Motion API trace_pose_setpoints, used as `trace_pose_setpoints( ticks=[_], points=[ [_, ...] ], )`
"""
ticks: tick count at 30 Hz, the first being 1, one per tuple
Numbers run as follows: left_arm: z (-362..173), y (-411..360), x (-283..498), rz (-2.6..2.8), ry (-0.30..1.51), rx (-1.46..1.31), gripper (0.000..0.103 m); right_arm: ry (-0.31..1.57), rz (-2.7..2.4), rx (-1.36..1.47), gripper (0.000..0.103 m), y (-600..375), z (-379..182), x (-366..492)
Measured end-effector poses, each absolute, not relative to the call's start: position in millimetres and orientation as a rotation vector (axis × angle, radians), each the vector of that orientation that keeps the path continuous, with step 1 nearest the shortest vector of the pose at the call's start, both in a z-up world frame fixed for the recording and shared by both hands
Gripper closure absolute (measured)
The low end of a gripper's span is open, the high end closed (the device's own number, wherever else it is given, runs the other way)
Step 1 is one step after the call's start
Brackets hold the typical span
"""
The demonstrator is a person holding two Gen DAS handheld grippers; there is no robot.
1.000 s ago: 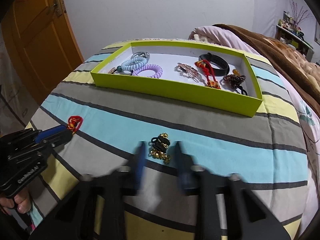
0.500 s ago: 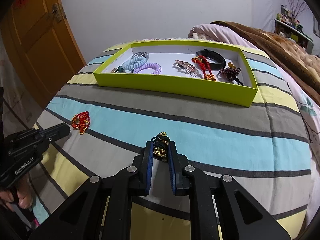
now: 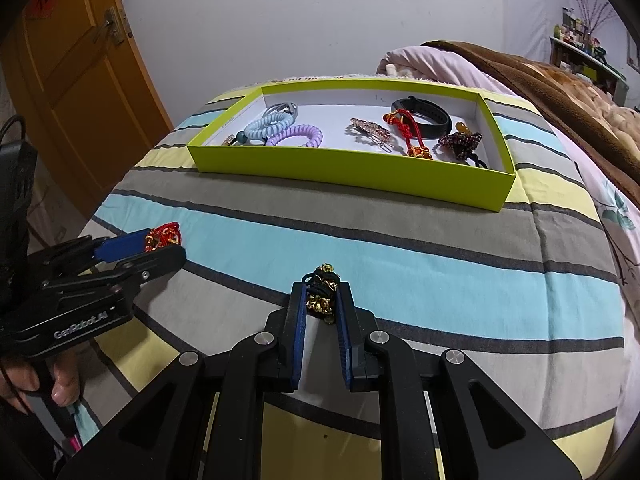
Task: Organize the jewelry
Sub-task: 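Carry the red cord with the left tool while the right tool carries the gold charm to the box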
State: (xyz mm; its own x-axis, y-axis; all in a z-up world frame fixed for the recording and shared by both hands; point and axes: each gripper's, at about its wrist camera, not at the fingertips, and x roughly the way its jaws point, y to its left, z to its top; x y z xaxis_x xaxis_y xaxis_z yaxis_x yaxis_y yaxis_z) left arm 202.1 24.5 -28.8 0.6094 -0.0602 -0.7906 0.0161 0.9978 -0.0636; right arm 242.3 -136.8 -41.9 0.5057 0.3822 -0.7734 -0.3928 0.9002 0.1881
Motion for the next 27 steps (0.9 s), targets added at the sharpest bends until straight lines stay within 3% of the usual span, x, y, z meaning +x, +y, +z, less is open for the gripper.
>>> trace_pose_setpoints(
  ticks=[2,5,27],
  points=[
    [-29.6,22.0,203.3,-0.019,0.914,-0.018,0.078,0.930,0.468,-0.013,0.088,-137.0,-41.9,242.4],
    [-29.5,23.1,201.5,-0.020,0.912,-0.014,0.086,0.929,0.469,-0.012,0.088,-137.3,-41.3,241.4],
    [24.5,6.4,142.2,-0.155,0.734,-0.062,0.088,0.814,0.454,0.031,0.088,-167.7,3.4,198.5]
  ],
)
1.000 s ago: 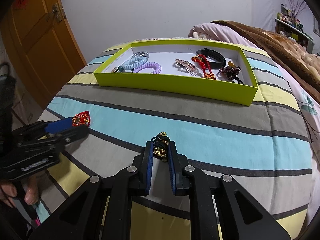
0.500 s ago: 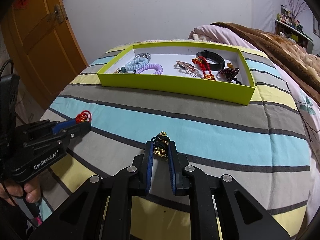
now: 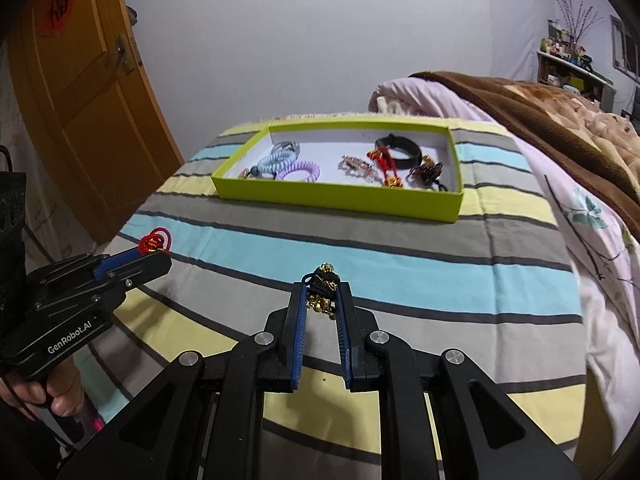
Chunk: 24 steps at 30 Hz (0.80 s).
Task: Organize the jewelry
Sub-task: 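Carry the red cord with the left tool while the right tool carries the gold charm to the box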
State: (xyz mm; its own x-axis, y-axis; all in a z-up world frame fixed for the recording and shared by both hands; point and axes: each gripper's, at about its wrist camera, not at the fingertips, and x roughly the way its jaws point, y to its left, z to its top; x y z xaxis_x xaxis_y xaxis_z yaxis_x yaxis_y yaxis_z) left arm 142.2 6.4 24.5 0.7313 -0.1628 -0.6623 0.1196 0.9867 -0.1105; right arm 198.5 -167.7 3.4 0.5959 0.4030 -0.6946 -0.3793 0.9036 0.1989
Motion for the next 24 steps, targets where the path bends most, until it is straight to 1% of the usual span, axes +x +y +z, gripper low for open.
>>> trace_pose_setpoints(
  ticks=[10,24],
  points=[
    [48.6,1.8,153.6,-0.163,0.688,-0.034,0.088,0.763,0.450,0.025,0.088,-172.2,28.4,206.0],
    [68.3,11.5,215.0,-0.153,0.655,-0.019,0.088,0.741,0.452,0.012,0.088,-169.6,41.2,246.3]
  ],
)
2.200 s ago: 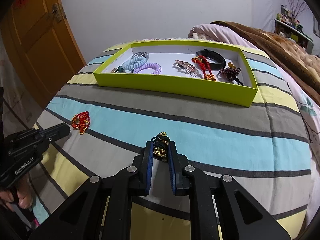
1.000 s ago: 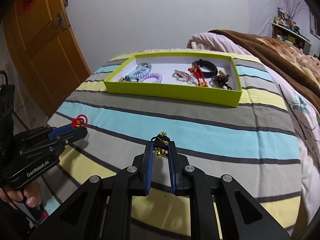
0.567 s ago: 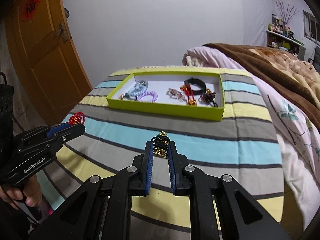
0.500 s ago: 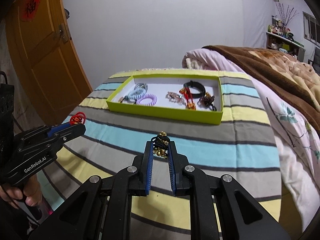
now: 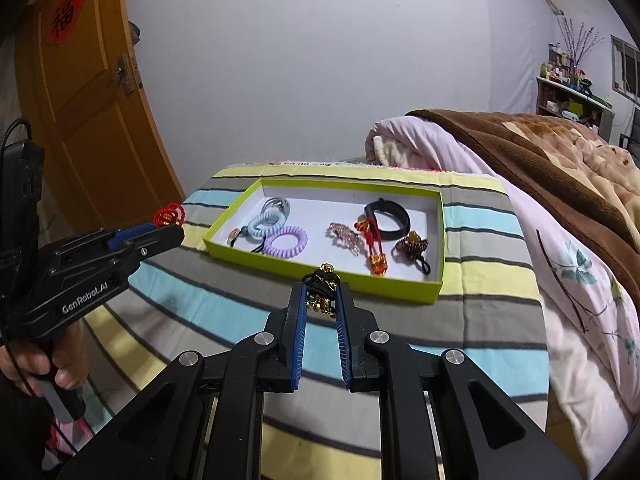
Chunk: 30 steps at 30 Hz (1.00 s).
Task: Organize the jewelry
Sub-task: 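Carry the red cord with the left tool while the right tool carries the gold charm to the box, then lower both held items into the lime-green box and open both tools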
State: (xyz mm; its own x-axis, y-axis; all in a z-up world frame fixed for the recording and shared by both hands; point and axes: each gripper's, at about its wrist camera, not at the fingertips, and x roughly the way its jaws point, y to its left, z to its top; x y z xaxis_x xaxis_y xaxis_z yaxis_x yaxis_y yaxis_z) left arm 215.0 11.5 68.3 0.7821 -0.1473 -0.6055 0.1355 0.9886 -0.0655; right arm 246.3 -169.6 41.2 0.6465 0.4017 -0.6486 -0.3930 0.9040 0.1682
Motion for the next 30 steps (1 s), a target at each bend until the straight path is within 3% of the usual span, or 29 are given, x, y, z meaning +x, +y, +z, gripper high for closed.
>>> trace_pose_setpoints(
  ticks=[13,30],
  points=[
    [64.8,11.9,279.7,-0.167,0.649,0.004,0.088,0.756,0.454,-0.007,0.088,-154.8,30.5,296.7],
    [11.6,3.8,361.6,-0.203,0.773,0.039,0.087,0.910,0.458,-0.046,0.088,-135.0,-19.4,351.8]
  ],
)
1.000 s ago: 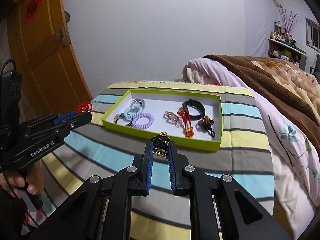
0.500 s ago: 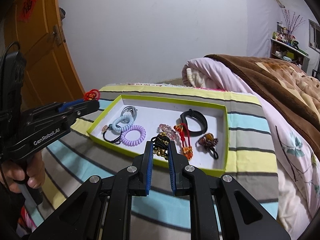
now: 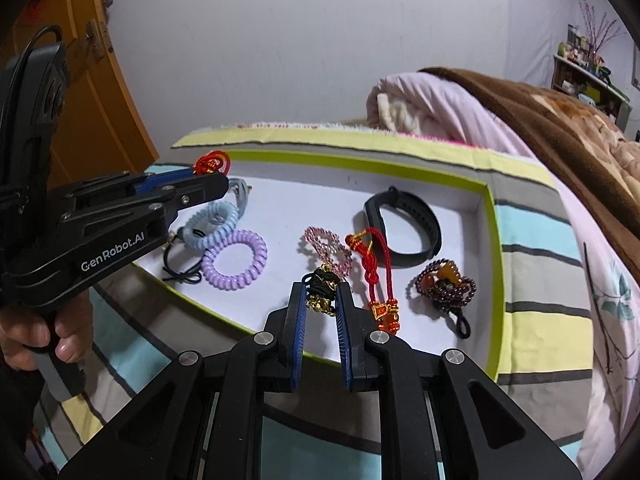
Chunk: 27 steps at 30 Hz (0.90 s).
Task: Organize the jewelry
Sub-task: 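Lower both held items into the lime-green box and open both tools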
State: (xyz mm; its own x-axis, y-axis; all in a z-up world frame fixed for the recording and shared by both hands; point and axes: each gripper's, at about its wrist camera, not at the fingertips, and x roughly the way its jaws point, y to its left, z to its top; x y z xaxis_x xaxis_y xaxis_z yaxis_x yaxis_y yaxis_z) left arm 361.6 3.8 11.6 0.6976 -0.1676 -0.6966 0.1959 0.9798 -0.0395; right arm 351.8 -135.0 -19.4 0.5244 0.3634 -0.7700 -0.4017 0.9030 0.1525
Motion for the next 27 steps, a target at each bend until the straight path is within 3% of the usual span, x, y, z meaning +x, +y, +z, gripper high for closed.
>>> trace_pose_setpoints(
  ticks=[6,10,19,21,25,27],
  points=[
    [-0.5,-1.1,375.4,-0.211,0.804,0.035,0.087,0.931,0.451,-0.044,0.087,-134.8,-26.0,355.9],
    [-8.1,-4.1,381.1,-0.228,0.826,0.033,0.087,0.919,0.450,-0.047,0.079,-136.0,-23.8,354.1],
    [-14.9,-10.1,385.5,-0.263,0.850,0.024,0.084,0.891,0.462,-0.031,0.079,-140.2,-15.1,347.4],
    [-13.6,-9.5,384.4,-0.265,0.848,0.017,0.081,0.884,0.460,-0.027,0.079,-142.0,-12.8,345.7],
    [-7.8,-5.7,379.2,-0.264,0.828,0.002,0.064,0.874,0.455,-0.012,0.079,-148.1,-8.9,340.4],
    [-3.3,-2.0,374.0,-0.256,0.817,-0.007,0.064,0.868,0.451,-0.006,0.079,-151.3,-6.1,335.8]
  ],
)
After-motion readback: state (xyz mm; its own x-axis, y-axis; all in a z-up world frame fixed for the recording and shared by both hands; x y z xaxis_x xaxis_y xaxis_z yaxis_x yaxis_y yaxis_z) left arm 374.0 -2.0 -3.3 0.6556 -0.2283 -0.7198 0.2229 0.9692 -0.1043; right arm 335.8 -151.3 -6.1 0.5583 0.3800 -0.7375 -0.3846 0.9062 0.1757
